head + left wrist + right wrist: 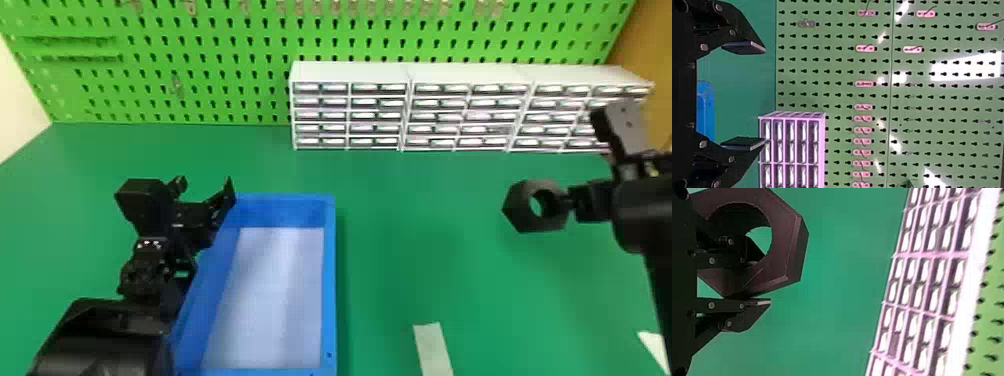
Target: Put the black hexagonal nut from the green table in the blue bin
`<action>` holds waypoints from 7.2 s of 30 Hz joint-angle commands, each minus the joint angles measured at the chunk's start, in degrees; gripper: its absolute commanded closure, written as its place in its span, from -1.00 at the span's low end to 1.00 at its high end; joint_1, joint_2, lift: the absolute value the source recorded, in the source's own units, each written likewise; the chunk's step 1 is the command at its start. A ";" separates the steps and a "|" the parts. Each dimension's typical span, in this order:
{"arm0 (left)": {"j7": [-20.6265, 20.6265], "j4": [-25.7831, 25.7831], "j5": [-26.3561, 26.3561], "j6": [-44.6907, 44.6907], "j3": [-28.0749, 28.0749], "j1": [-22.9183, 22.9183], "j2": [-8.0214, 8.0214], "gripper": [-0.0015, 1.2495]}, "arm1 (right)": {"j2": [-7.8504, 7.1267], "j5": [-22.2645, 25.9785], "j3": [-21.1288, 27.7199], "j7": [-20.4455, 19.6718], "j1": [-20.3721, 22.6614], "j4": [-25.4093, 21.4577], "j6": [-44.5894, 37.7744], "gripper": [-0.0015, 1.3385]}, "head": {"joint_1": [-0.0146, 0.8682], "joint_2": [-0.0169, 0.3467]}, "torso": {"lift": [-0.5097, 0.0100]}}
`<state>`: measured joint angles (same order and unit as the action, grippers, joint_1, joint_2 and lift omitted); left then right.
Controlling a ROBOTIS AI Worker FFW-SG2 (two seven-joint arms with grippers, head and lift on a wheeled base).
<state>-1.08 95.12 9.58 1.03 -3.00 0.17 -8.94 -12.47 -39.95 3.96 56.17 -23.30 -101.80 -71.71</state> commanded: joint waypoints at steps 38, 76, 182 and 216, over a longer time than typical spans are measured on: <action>-0.07 -0.02 0.00 -0.06 0.01 0.18 0.06 -0.31 | 7.11 16.13 -22.07 -4.58 -6.40 -3.76 4.83 0.55 | 0.59 -0.62 | 0.59; 0.02 0.06 -0.17 -0.06 0.80 -0.17 -0.02 -0.31 | 6.14 40.74 -45.09 -18.46 -13.61 6.96 13.09 0.56 | 0.59 -0.62 | 0.59; 0.02 0.06 -0.17 -0.06 1.24 -0.53 -0.02 -0.30 | 5.70 43.46 -35.42 -24.26 -9.57 8.98 17.05 -0.62 | 0.59 -0.62 | 0.59; 0.02 0.59 0.09 -0.41 1.59 -0.44 -0.02 -0.30 | 8.78 39.77 -11.25 -24.88 0.89 8.10 34.36 -0.62 | 0.59 -0.62 | 0.59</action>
<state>-1.05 95.59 9.67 0.61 -1.41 -0.42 -8.96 -3.89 0.39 -9.21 31.74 -23.43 -93.76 -39.39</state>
